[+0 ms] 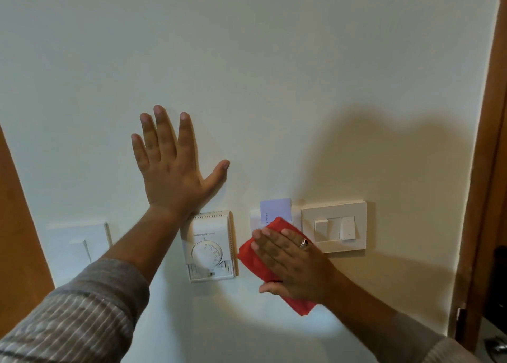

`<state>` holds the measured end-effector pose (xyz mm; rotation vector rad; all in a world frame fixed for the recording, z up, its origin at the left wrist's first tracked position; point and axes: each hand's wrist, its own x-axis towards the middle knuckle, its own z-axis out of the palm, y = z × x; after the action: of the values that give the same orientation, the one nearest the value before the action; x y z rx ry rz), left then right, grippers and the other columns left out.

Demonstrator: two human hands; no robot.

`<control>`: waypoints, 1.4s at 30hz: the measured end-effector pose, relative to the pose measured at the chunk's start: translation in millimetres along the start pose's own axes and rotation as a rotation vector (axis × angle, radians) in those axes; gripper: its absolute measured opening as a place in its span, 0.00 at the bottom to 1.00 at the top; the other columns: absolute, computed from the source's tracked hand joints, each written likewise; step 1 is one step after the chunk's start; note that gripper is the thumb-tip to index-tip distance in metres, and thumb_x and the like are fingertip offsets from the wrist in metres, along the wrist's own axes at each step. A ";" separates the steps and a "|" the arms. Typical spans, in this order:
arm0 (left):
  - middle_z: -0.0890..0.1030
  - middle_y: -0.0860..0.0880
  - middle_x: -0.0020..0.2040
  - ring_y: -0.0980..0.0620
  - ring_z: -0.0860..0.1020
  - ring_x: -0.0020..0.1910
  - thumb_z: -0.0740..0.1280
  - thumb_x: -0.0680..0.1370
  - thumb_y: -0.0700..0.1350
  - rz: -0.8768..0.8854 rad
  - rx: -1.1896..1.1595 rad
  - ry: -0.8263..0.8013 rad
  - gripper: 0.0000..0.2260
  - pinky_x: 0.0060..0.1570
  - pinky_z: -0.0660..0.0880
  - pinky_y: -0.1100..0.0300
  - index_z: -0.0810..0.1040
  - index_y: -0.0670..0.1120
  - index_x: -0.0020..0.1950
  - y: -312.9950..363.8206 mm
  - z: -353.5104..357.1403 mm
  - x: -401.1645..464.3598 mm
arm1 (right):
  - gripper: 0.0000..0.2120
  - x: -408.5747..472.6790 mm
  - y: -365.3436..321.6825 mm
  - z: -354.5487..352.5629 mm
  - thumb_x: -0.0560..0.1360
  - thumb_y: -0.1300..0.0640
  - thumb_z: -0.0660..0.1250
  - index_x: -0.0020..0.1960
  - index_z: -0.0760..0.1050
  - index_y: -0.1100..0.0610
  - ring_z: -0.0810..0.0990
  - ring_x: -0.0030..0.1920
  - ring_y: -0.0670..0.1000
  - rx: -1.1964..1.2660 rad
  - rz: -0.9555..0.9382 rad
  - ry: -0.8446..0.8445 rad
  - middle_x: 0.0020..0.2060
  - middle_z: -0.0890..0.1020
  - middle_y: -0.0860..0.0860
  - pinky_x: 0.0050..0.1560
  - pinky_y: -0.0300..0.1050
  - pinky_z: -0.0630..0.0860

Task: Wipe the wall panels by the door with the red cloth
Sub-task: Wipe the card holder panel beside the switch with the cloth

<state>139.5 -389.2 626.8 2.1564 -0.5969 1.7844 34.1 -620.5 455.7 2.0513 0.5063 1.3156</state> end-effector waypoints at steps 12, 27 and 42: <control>0.50 0.33 0.82 0.31 0.48 0.81 0.56 0.76 0.73 0.008 -0.014 0.009 0.46 0.78 0.44 0.35 0.49 0.45 0.83 -1.4 0.7 -0.9 | 0.46 10.7 -12.7 -1.7 0.78 0.28 0.51 0.82 0.47 0.60 0.45 0.82 0.60 -0.043 0.078 -0.043 0.81 0.46 0.58 0.81 0.56 0.44; 0.51 0.32 0.82 0.30 0.49 0.81 0.56 0.76 0.73 0.011 -0.017 -0.004 0.46 0.78 0.45 0.33 0.50 0.44 0.83 -2.1 -1.5 -0.1 | 0.40 1.7 -2.9 6.2 0.82 0.36 0.54 0.82 0.48 0.62 0.47 0.82 0.60 -0.089 0.098 0.072 0.82 0.45 0.60 0.81 0.56 0.44; 0.52 0.30 0.81 0.27 0.50 0.80 0.57 0.76 0.73 0.027 -0.017 0.036 0.46 0.77 0.43 0.35 0.51 0.45 0.83 -6.2 5.8 -0.3 | 0.37 -0.4 -0.2 -1.6 0.83 0.38 0.53 0.81 0.49 0.61 0.45 0.82 0.59 -0.031 0.086 0.019 0.81 0.48 0.59 0.81 0.55 0.46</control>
<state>147.5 -386.4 625.7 2.1099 -0.6331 1.8211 32.5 -620.1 455.8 2.0568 0.4074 1.3853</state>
